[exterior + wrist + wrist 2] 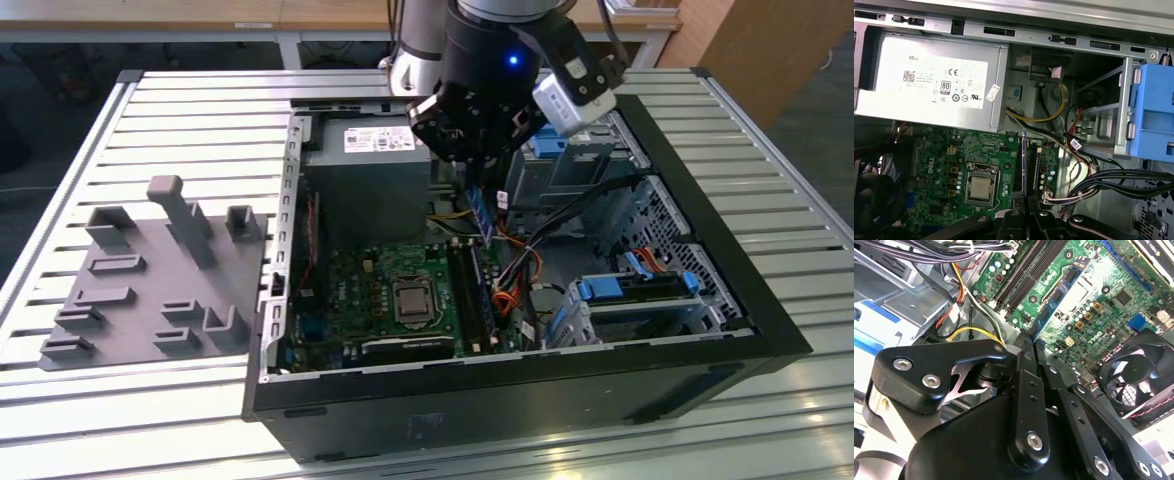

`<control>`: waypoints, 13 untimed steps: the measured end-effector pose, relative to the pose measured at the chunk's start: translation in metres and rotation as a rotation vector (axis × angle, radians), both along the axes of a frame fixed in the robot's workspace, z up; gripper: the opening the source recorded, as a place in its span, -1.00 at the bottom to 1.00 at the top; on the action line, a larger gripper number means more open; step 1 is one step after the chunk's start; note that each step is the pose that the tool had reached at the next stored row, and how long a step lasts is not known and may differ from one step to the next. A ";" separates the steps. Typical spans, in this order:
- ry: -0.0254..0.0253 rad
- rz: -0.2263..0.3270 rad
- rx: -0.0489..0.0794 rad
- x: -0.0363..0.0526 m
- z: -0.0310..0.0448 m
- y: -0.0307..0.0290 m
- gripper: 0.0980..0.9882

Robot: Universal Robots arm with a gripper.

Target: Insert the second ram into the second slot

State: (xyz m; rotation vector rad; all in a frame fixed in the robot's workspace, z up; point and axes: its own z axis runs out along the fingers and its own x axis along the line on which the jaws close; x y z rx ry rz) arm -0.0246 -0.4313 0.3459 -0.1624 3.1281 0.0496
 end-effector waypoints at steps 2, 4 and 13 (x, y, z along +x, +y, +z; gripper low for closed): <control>0.0000 -0.003 0.000 0.0000 -0.0005 0.0000 -0.91; 0.0000 -0.005 0.000 0.0000 -0.0011 0.0000 -0.91; 0.0000 -0.010 -0.003 0.0000 -0.0038 0.0000 -0.91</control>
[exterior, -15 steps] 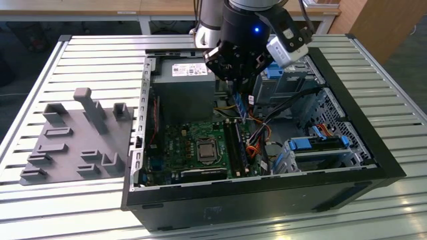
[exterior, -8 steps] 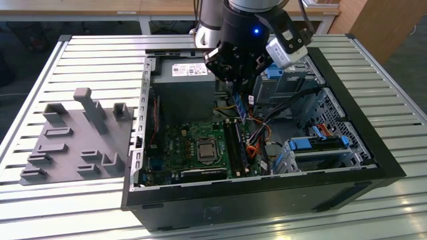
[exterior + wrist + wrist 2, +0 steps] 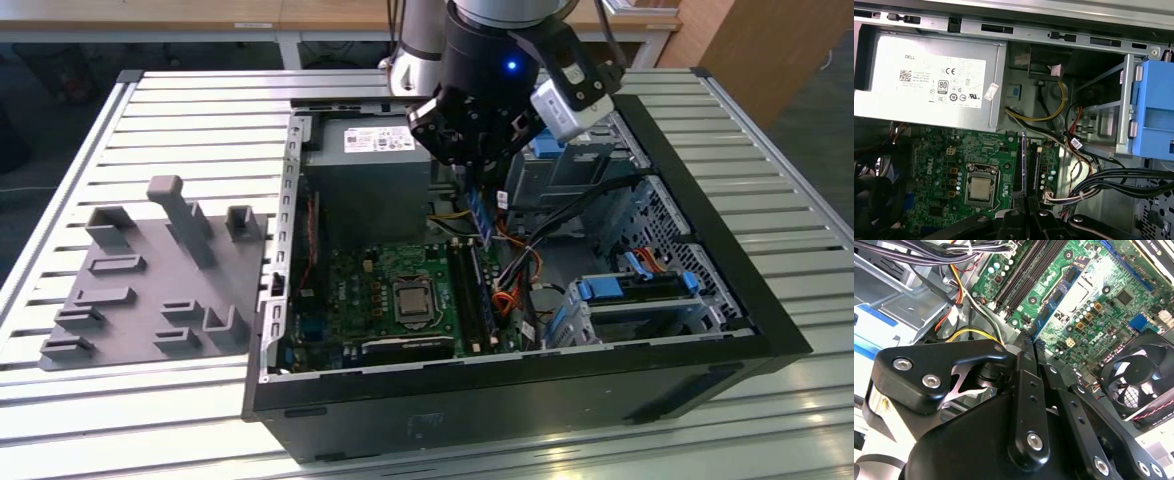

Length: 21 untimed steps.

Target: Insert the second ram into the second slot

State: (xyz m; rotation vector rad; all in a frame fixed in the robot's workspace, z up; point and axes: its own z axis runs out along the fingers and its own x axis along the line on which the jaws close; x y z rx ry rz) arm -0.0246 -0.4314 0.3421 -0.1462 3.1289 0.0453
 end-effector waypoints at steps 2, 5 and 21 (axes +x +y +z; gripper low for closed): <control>0.0000 -0.002 0.000 0.0000 -0.0007 0.0000 -0.91; 0.0000 -0.004 -0.001 0.0000 -0.0018 0.0000 -0.91; 0.0000 -0.024 -0.003 0.0000 -0.0103 -0.0002 -0.91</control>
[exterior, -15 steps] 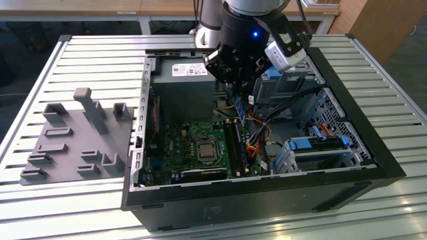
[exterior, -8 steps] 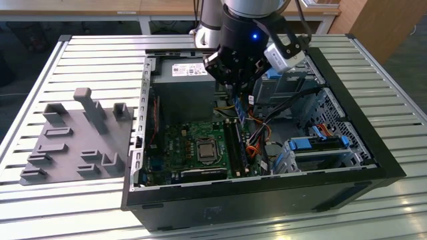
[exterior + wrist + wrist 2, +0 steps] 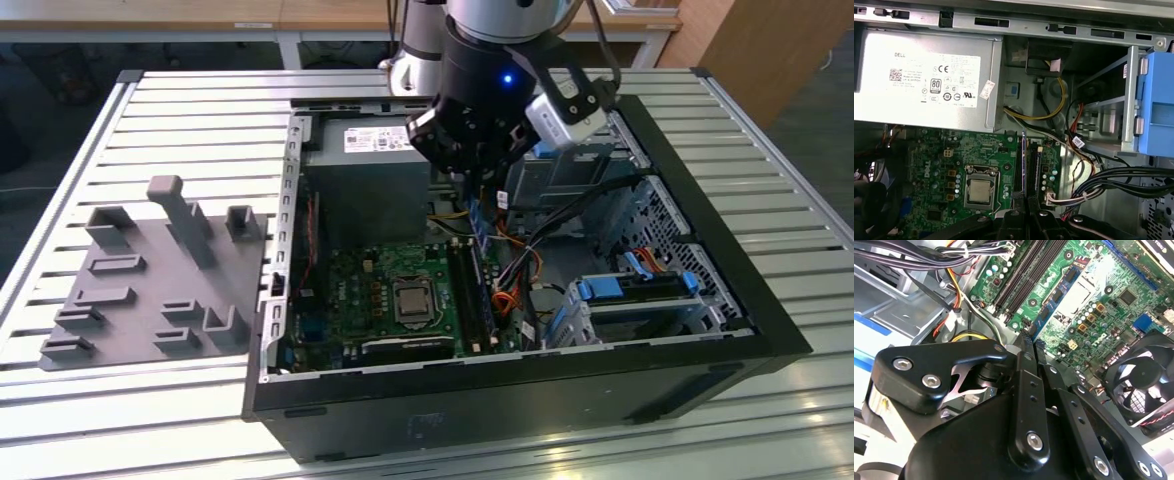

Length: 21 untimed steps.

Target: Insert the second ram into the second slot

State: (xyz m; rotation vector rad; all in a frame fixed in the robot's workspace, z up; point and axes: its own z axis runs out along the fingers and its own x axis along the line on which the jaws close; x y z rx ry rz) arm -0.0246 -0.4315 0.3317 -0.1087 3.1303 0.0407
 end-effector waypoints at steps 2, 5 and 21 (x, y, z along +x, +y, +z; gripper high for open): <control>0.0001 0.000 0.000 0.0000 -0.0013 -0.0008 -0.91; 0.0000 0.000 0.000 0.0000 -0.0039 -0.0029 -0.91; 0.0000 0.000 0.000 0.0000 -0.0164 -0.0072 -0.91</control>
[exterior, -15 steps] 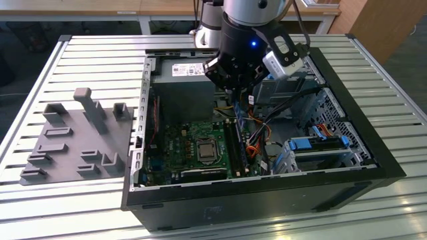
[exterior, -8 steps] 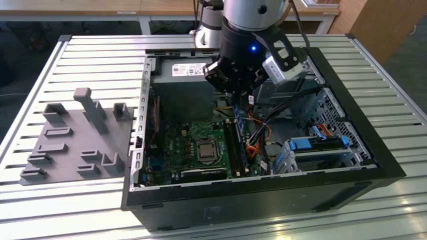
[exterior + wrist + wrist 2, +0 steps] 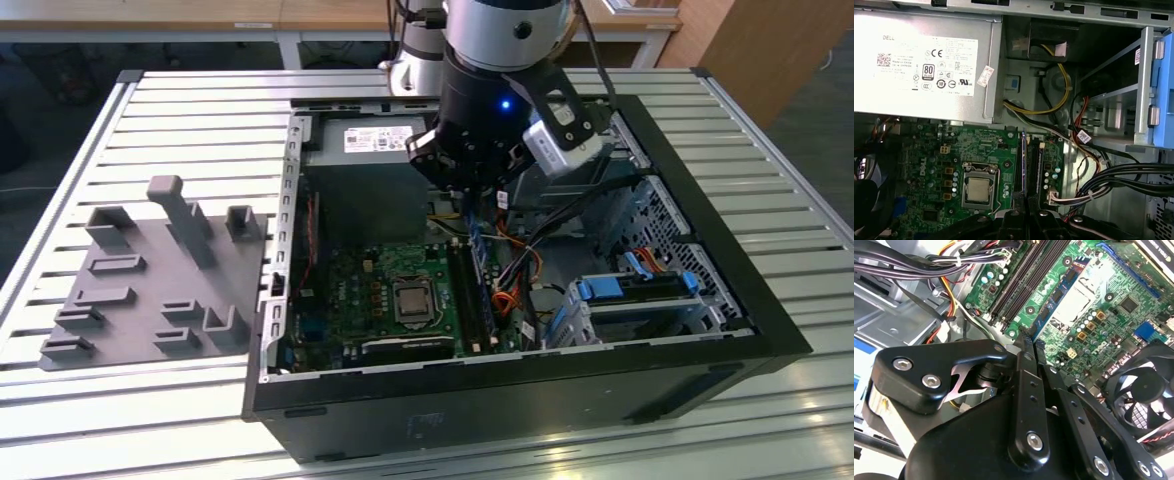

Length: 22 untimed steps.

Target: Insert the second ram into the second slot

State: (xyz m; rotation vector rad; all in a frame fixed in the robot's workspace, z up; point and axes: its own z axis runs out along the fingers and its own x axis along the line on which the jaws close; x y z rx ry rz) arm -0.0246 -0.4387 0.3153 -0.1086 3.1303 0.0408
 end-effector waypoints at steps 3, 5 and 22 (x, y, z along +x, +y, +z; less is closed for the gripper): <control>0.0000 0.000 0.000 0.0000 -0.0025 0.0000 -0.91; 0.0000 0.000 0.000 0.0000 -0.0043 0.0000 -0.91; 0.0000 0.000 0.000 0.0000 -0.0528 0.0000 -0.91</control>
